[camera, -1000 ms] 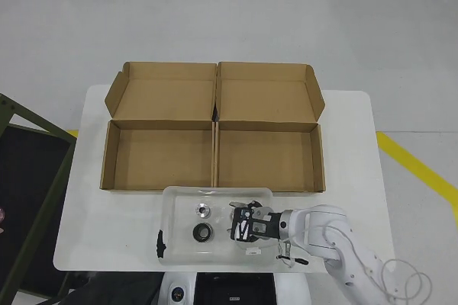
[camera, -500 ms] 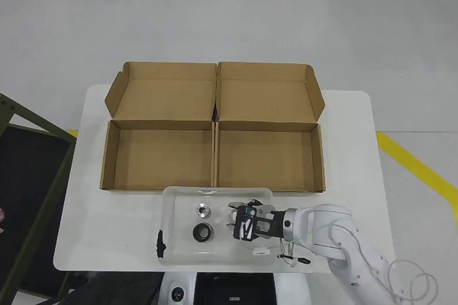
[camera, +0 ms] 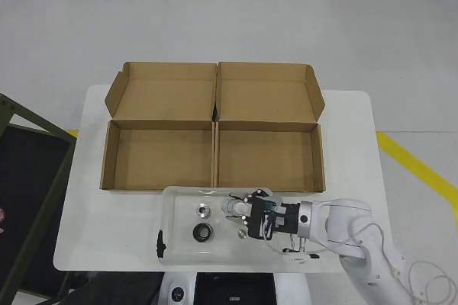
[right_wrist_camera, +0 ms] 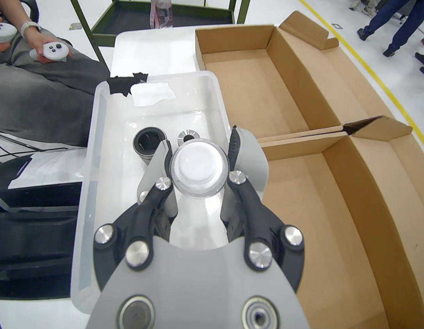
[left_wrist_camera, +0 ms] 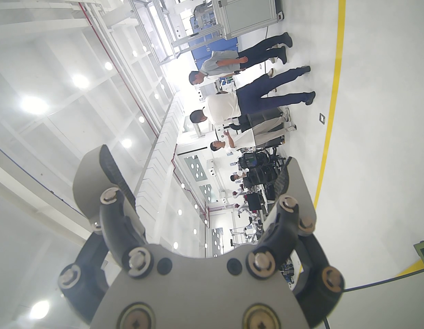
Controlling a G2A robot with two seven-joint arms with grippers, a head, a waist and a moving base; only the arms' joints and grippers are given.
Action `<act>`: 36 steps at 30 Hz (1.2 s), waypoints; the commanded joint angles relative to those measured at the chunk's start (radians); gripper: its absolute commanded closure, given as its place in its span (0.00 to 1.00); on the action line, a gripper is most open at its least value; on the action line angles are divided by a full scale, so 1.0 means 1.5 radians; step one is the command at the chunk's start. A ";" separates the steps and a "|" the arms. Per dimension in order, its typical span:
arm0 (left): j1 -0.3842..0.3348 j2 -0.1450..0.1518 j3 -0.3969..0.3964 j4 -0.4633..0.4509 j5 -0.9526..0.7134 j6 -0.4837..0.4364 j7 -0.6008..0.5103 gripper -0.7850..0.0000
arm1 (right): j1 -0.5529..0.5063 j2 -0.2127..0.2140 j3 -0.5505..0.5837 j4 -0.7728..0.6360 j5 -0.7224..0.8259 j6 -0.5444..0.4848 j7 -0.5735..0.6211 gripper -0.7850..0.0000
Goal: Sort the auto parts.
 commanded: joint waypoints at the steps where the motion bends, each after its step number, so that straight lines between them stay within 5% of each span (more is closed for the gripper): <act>1: 0.000 0.000 0.000 0.000 0.000 0.000 0.000 0.00 | 0.002 0.001 0.007 -0.003 0.008 0.001 -0.009 1.00; 36: 0.000 0.000 0.000 0.000 0.000 0.000 0.000 0.00 | 0.197 -0.011 -0.030 0.176 0.134 0.102 -0.073 1.00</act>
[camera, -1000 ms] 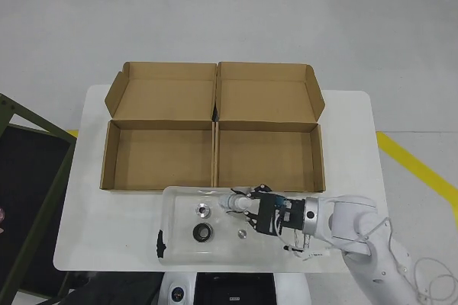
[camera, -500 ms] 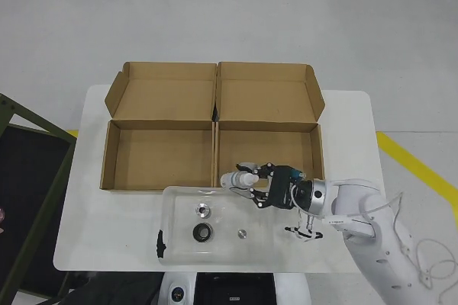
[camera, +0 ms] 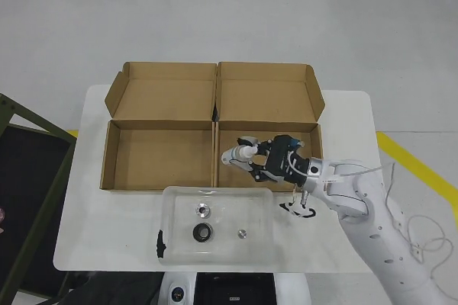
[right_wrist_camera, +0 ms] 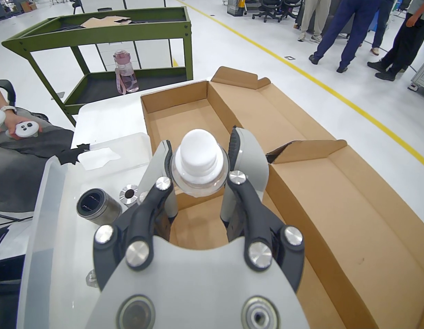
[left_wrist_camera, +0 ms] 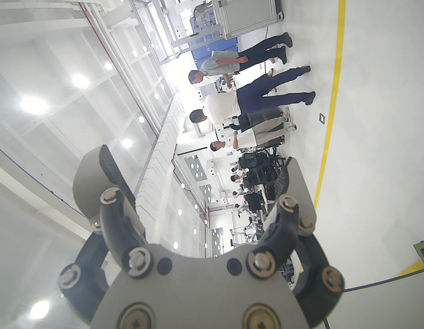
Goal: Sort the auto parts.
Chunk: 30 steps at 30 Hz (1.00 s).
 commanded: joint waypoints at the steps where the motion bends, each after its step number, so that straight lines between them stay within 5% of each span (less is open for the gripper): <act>1: 0.000 0.000 0.000 0.000 0.000 0.000 0.000 0.00 | 0.017 -0.002 -0.008 0.019 -0.002 0.009 0.002 1.00; 30: 0.000 0.000 0.000 0.000 0.000 0.000 0.000 0.00 | 0.159 -0.045 -0.145 0.247 -0.101 0.113 -0.004 1.00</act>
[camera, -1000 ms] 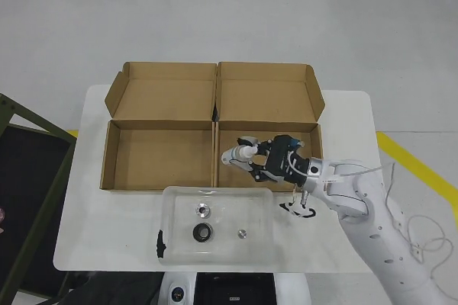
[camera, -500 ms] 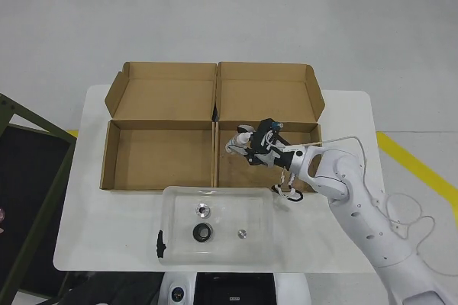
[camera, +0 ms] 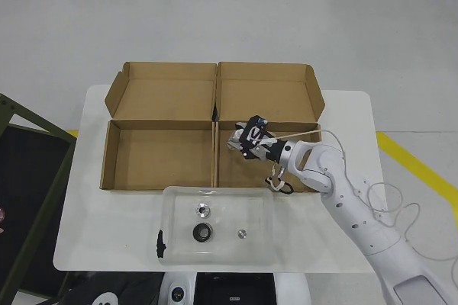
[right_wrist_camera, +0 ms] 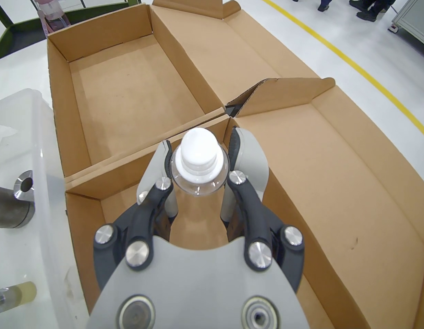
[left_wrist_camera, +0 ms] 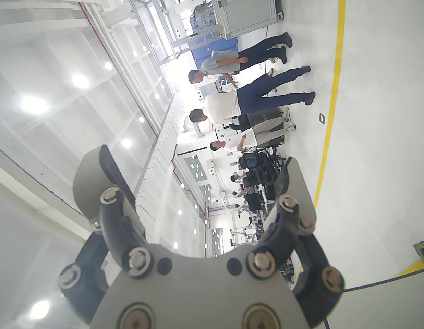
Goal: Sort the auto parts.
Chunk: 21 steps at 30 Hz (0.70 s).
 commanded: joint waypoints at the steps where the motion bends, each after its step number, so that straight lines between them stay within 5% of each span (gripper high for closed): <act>1: 0.000 0.000 0.000 0.000 0.000 0.000 0.000 0.00 | 0.006 -0.003 -0.007 0.012 -0.001 0.003 0.003 1.00; 8: 0.000 0.000 0.000 0.000 0.000 0.000 0.000 0.00 | 0.021 -0.012 -0.028 0.050 -0.011 0.009 0.001 0.83; 11: 0.000 0.000 0.000 0.000 0.000 0.000 0.000 0.00 | 0.024 -0.014 -0.028 0.059 -0.012 0.012 0.000 0.49; 12: 0.000 0.000 0.000 0.000 0.000 0.000 0.000 0.00 | 0.024 -0.015 -0.028 0.061 -0.012 0.012 0.000 0.08; 13: 0.000 0.000 0.000 0.000 0.000 0.000 0.000 0.00 | 0.024 -0.015 -0.028 0.062 -0.010 0.013 -0.003 0.00; 21: 0.000 0.000 0.000 0.000 0.000 0.000 0.000 0.00 | 0.021 -0.014 -0.012 0.034 -0.011 0.000 -0.013 0.00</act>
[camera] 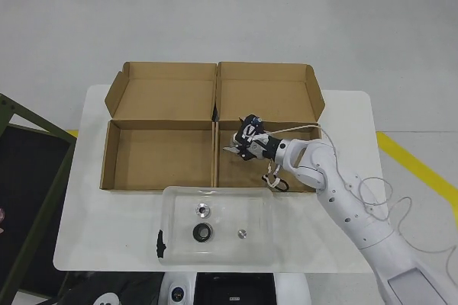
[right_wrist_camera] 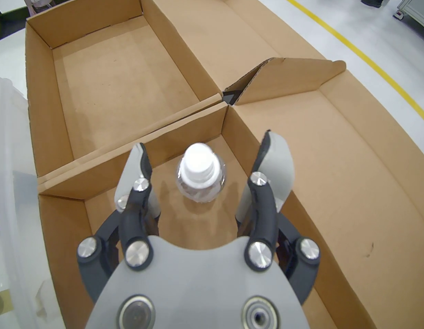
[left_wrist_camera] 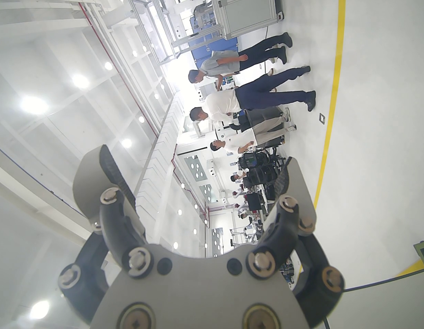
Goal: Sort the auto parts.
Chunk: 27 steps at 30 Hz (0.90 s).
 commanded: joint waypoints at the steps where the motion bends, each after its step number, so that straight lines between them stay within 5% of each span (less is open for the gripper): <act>1: 0.000 0.000 0.000 0.000 0.000 0.000 0.000 0.00 | -0.002 0.002 0.007 -0.015 -0.003 -0.006 0.000 0.00; 27: 0.000 0.000 0.000 0.000 0.000 0.000 0.000 0.00 | -0.198 0.058 0.159 -0.377 0.012 -0.125 0.192 0.00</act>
